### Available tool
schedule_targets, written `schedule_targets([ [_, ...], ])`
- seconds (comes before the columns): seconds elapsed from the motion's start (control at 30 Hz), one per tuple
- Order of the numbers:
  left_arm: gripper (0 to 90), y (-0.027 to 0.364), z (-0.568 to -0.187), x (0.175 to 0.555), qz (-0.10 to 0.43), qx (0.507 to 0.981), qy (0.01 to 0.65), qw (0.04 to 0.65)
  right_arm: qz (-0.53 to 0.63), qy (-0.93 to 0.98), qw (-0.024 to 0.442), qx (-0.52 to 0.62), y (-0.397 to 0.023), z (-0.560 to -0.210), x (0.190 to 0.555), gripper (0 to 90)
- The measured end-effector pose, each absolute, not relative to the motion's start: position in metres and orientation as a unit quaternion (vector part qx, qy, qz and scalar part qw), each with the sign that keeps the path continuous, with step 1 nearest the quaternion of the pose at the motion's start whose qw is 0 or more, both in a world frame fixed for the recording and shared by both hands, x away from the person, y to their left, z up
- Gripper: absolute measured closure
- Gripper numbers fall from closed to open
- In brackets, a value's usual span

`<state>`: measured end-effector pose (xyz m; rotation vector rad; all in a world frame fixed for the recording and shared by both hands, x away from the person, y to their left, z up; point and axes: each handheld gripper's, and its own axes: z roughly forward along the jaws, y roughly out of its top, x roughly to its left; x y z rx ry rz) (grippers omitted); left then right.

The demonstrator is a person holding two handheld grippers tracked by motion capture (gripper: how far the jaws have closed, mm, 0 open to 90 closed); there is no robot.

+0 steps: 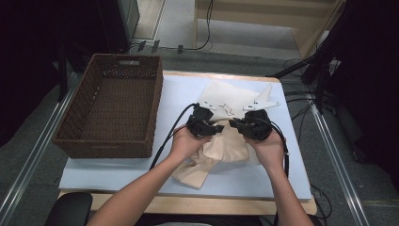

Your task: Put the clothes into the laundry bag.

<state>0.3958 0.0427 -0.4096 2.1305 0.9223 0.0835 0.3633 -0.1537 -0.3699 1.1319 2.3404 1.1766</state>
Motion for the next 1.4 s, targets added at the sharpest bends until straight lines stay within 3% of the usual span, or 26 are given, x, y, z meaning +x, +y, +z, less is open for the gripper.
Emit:
schedule_targets([
  [0.23, 70.8, 0.044, -0.426, 0.405, 0.001, 0.847, 0.365, 0.386, 0.399, 0.813, 0.135, 0.402, -0.155, -0.379, 0.366, 88.4],
  [0.47, 43.6, 0.050, -0.409, 0.395, -0.008, 0.862, 0.329, 0.385, 0.398, 0.815, 0.135, 0.399, -0.157, -0.381, 0.367, 88.3],
  [0.73, 28.8, 0.063, -0.385, 0.375, -0.005, 0.867, 0.314, 0.388, 0.396, 0.814, 0.135, 0.404, -0.159, -0.382, 0.367, 88.3],
  [1.2, 25.7, 0.104, -0.386, 0.340, -0.020, 0.858, 0.328, 0.395, 0.395, 0.813, 0.135, 0.405, -0.159, -0.382, 0.366, 88.3],
  [1.3, 17.8, 0.106, -0.398, 0.334, -0.003, 0.864, 0.334, 0.376, 0.395, 0.814, 0.135, 0.403, -0.159, -0.382, 0.366, 88.3],
  [1.4, 16.4, 0.105, -0.414, 0.336, -0.019, 0.856, 0.344, 0.385, 0.395, 0.814, 0.135, 0.404, -0.159, -0.382, 0.366, 88.2],
])
